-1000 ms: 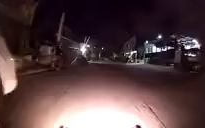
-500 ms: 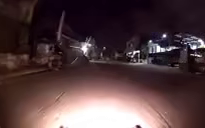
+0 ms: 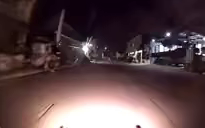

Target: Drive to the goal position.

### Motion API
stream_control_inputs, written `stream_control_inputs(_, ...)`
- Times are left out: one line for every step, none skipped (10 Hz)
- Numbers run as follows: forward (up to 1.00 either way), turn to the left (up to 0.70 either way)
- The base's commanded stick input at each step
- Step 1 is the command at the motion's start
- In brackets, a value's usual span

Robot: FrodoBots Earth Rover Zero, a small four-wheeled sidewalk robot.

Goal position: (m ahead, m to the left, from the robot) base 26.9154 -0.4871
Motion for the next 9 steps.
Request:
stream_control_inputs(0.85,0.00)
stream_control_inputs(0.85,0.00)
stream_control_inputs(0.85,0.00)
stream_control_inputs(0.85,0.00)
stream_control_inputs(0.85,0.00)
stream_control_inputs(0.85,0.00)
stream_control_inputs(0.85,0.00)
stream_control_inputs(0.85,0.00)
stream_control_inputs(0.85,0.00)
